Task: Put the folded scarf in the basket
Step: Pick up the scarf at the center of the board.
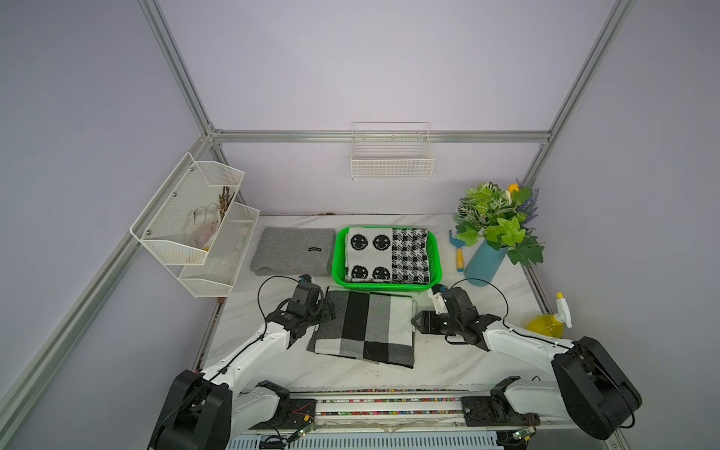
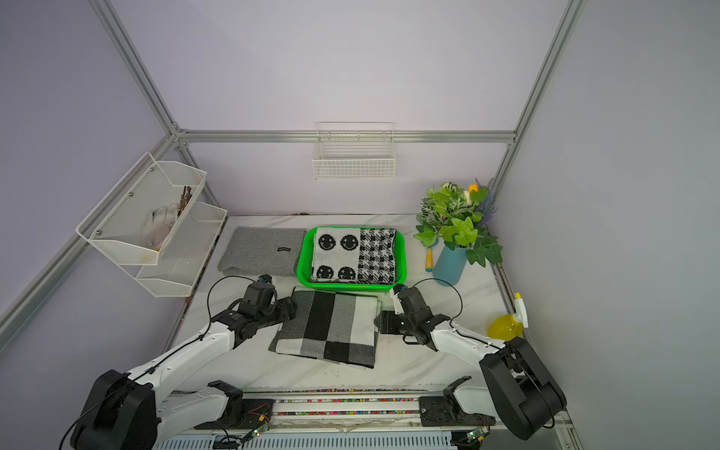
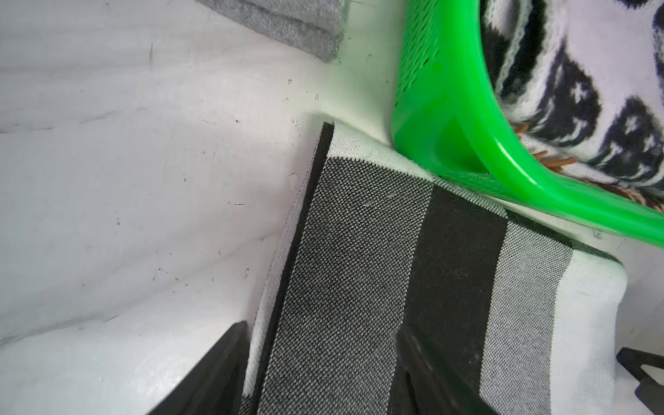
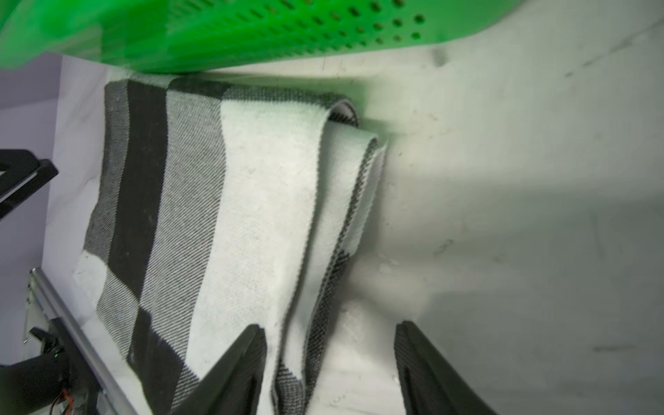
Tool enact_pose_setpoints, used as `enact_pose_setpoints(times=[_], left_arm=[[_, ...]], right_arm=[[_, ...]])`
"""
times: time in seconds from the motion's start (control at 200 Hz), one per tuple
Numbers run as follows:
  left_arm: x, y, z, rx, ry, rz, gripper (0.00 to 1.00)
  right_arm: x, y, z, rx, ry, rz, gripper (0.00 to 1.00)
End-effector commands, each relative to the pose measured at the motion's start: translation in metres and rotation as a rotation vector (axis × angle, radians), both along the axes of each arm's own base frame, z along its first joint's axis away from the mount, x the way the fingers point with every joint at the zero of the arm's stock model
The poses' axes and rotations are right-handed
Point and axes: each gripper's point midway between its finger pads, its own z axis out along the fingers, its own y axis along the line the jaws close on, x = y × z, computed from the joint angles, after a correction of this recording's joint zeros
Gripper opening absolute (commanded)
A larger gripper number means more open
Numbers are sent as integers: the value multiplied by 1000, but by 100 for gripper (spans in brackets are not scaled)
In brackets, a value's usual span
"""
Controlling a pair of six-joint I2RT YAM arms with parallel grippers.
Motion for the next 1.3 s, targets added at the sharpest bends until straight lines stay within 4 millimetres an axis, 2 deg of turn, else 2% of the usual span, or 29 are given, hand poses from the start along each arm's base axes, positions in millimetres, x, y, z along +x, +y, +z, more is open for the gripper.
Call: enact_pose_setpoints(times=[0.0,0.11,0.225,0.385,0.53,0.59,0.61,0.685,0.96,1.07,1.075,1.09,1.295], left_arm=[[9,7,-1,-24,-35,2,69],[12,6,-22,-37,42,-16,69],[14,14,-45,-59,86,-2,69],[17,12,-45,-110,75,-16,68],[18,-8,-49,-216,79,-82,67],[15,-11,-52,-228,92,-92,66],[11,-11,-62,-230,128,-92,66],[6,-16,-67,-255,147,-108,65],[-9,-37,-66,-332,140,-170,62],[-15,-48,-76,-372,175,-207,60],[-15,-49,-76,-374,176,-208,60],[-16,-50,-77,-378,181,-210,60],[-19,-52,-76,-363,168,-224,56]], right_arm=[[3,17,13,82,-33,67,63],[6,11,2,33,-19,49,64],[8,9,-3,10,-13,41,64],[5,13,-12,22,24,55,64],[1,20,-16,53,49,86,64],[-1,23,-15,76,50,94,64],[-1,23,-15,77,51,95,64],[-4,25,-16,91,63,104,64],[-8,38,-21,132,97,145,64],[-8,45,-18,148,90,162,63],[-9,45,-25,139,110,160,63],[-10,45,-27,137,119,163,63],[-14,57,-30,132,124,191,58]])
